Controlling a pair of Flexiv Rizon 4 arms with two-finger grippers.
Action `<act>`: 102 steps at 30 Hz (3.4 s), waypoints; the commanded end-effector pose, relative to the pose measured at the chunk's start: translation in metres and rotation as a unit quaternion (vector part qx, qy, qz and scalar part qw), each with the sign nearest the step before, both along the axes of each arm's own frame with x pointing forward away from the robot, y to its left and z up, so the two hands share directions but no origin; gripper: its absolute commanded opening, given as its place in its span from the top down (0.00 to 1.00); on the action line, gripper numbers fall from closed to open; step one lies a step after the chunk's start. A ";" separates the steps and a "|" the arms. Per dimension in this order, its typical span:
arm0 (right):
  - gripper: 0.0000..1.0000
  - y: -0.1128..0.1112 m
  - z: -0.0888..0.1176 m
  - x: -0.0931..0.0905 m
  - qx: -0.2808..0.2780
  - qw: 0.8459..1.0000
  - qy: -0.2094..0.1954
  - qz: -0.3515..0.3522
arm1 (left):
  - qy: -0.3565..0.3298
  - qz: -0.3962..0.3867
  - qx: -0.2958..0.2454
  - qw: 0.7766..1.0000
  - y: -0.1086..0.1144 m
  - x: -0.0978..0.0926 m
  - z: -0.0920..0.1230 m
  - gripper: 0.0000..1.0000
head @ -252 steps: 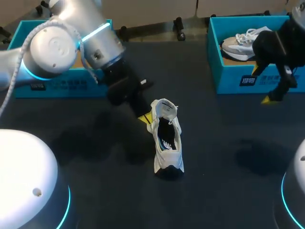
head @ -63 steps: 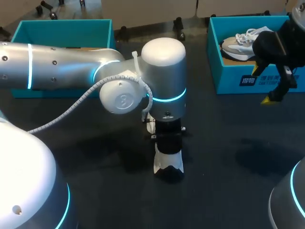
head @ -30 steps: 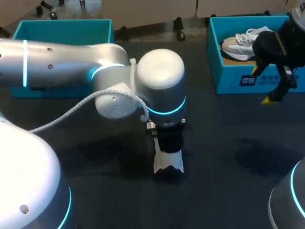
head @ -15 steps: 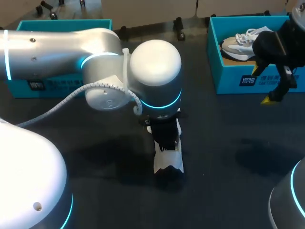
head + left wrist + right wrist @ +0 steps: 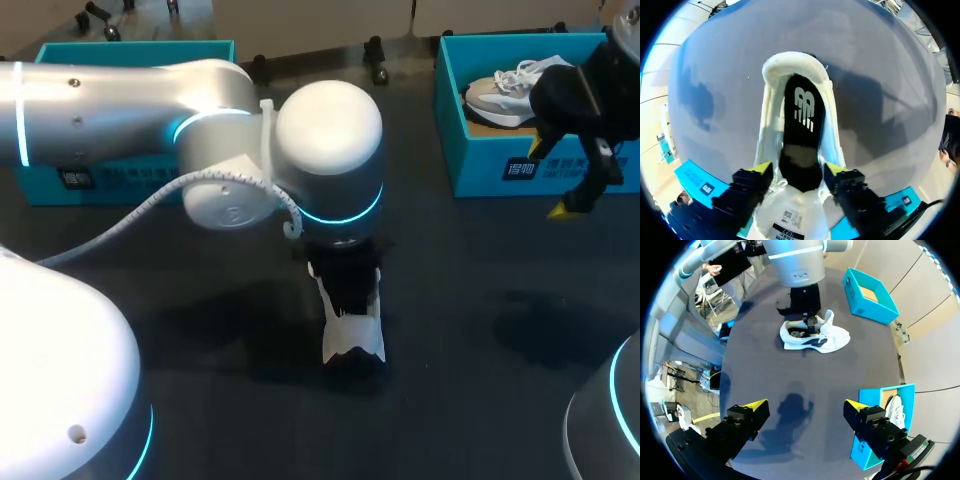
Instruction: Take the shoe out of the shoebox, open the shoe tongue, remove and reinsert the insole, then place the shoe into the shoebox
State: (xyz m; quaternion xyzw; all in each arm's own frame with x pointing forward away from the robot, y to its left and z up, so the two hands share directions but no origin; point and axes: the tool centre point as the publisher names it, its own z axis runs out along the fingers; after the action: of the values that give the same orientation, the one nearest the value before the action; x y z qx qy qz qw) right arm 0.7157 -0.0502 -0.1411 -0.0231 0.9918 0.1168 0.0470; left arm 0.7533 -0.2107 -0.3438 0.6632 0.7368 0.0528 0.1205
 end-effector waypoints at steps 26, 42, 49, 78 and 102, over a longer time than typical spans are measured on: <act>0.00 0.002 0.000 0.002 -0.002 1.000 0.002 0.000 | 0.036 -0.015 0.033 0.999 0.006 0.010 0.009 0.00; 0.00 0.002 0.000 0.002 -0.002 1.000 0.002 0.000 | 0.045 -0.032 0.032 0.998 0.009 0.020 0.039 0.00; 0.00 0.002 0.000 0.002 -0.002 1.000 0.002 0.000 | 0.037 -0.036 0.044 0.998 0.015 0.032 0.050 0.00; 0.00 0.002 0.000 0.002 -0.002 1.000 0.002 0.000 | 0.046 -0.049 0.040 0.997 0.001 0.081 0.052 0.83; 0.00 0.002 0.000 0.002 -0.002 1.000 0.002 0.000 | 0.090 -0.062 0.051 0.993 0.019 0.046 0.022 0.87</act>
State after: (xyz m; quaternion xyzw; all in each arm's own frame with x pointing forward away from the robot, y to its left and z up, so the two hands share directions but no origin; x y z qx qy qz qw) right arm 0.7157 -0.0502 -0.1411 -0.0231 0.9918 0.1168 0.0470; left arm 0.8023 -0.1935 -0.3179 0.7147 0.6987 0.0238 0.0199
